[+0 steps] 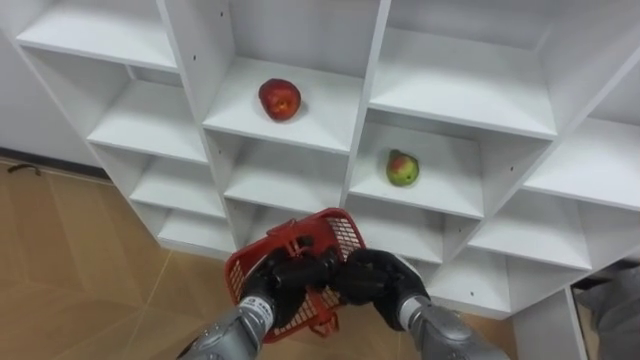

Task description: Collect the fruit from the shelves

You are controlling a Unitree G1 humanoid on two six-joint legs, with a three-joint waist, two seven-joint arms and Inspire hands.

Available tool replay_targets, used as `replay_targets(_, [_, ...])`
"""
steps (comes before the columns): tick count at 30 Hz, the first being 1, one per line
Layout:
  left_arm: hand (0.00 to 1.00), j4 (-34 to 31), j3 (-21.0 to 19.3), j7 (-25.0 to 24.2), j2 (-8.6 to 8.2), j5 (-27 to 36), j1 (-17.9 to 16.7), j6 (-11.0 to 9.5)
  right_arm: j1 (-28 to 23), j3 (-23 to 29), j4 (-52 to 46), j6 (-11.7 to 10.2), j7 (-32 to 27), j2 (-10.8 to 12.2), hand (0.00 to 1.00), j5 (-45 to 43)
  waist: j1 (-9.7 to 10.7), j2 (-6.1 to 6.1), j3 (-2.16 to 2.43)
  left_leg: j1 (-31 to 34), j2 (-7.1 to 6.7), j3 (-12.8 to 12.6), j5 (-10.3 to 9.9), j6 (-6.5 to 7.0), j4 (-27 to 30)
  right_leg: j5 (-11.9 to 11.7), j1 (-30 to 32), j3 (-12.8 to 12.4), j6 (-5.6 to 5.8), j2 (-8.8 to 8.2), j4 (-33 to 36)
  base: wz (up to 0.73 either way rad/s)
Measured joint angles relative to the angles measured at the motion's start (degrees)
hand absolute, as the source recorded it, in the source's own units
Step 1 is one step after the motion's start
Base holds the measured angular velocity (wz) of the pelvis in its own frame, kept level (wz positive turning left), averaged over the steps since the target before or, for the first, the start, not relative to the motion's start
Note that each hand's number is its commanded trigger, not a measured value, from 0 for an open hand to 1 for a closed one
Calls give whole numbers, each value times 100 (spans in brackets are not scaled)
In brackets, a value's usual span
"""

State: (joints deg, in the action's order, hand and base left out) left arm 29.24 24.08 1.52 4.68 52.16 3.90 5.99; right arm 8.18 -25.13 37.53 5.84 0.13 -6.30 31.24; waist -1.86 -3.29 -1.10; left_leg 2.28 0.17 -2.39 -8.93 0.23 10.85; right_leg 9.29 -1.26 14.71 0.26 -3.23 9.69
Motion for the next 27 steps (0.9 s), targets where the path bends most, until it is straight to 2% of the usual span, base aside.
replay_targets(10, [100,3,96,0,1,5,0,0,0,1,-1,6,-63,-6,100,-1,11,44,4,-1,0,80,-1,-1,48,-2,-68,104,-4,-1,15,4])
replay_targets(12, [100,3,96,0,1,5,0,0,0,1,-1,6,-68,-7,18,-1,8,61,7,2,0,84,-1,-1,54,-2,-68,106,-4,-1,15,0])
replay_targets(13, [100,3,96,0,2,5,0,0,0,1,-1,7,-73,-7,0,-1,7,68,6,2,-1,84,-1,-1,57,-2,-68,106,-4,-2,13,0])
replay_targets(27, [100,28,152,-3,16,1,-2,30,23,28,-3,6,-127,-11,0,44,8,64,9,1,-11,84,0,-1,65,1,-69,102,0,-11,-2,0])
